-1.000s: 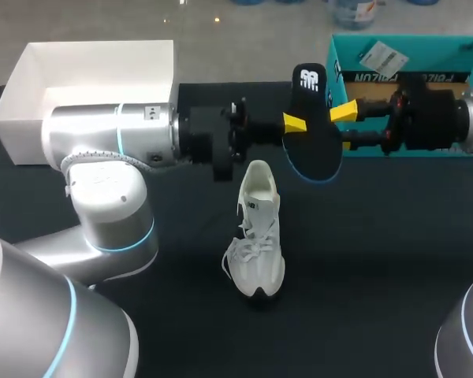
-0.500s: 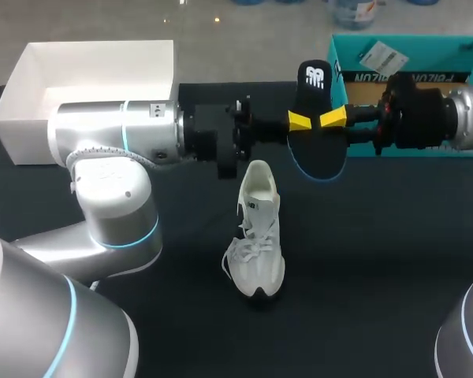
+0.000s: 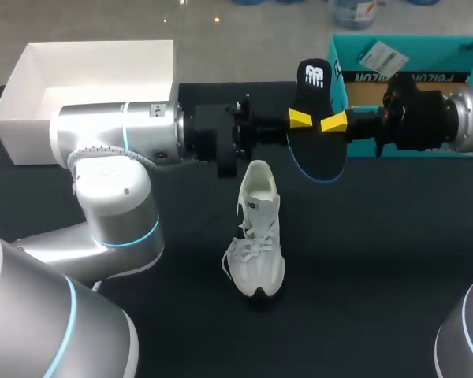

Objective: Take the shoe out of the shoebox, open the shoe tongue, remove and reinsert the insole, then place the shoe into the shoebox

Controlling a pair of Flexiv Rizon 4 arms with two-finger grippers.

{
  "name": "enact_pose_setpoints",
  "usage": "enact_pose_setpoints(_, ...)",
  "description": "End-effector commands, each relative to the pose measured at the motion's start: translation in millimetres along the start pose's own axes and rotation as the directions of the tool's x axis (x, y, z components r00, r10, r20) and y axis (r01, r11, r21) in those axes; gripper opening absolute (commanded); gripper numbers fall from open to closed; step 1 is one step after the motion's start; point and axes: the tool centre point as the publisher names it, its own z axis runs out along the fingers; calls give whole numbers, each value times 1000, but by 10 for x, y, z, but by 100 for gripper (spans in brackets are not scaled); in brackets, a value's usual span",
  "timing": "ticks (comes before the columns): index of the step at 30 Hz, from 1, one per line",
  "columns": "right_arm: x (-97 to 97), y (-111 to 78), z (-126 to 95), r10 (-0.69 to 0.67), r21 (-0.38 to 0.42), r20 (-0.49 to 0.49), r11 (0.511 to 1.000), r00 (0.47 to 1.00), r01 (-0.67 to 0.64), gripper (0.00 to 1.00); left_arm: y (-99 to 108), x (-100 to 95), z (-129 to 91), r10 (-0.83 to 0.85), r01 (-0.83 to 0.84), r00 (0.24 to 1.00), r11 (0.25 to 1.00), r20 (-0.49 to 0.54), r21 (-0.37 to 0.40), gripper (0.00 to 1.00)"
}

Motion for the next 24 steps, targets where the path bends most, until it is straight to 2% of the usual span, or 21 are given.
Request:
enact_pose_setpoints(1,-31,-8,21,1,-3,-1,1000,1000,-1,0,39,-24,-26,-3,3,1000,1000,-23,9,100)
enact_pose_setpoints(4,-39,1,26,-2,0,-1,1000,1000,2,0,58,-14,-89,-11,12,999,1000,-50,19,100)
enact_pose_setpoints(8,-49,9,28,-15,2,28,1000,999,15,0,94,-7,-227,-27,33,997,996,-75,84,100)
enact_pose_setpoints(11,-54,9,9,-27,-7,39,1000,999,27,0,209,-8,-404,-40,52,993,993,-109,109,100)
enact_pose_setpoints(16,-68,1,-40,-30,-20,55,999,998,31,0,378,-31,-727,-25,62,983,977,-181,203,100)
enact_pose_setpoints(21,-60,22,-86,-49,-38,75,998,996,52,0,522,46,-933,20,48,968,964,-249,263,100)
enact_pose_setpoints(24,-52,36,-124,-57,-54,89,997,994,62,0,536,37,-1042,47,33,967,951,-250,307,100)
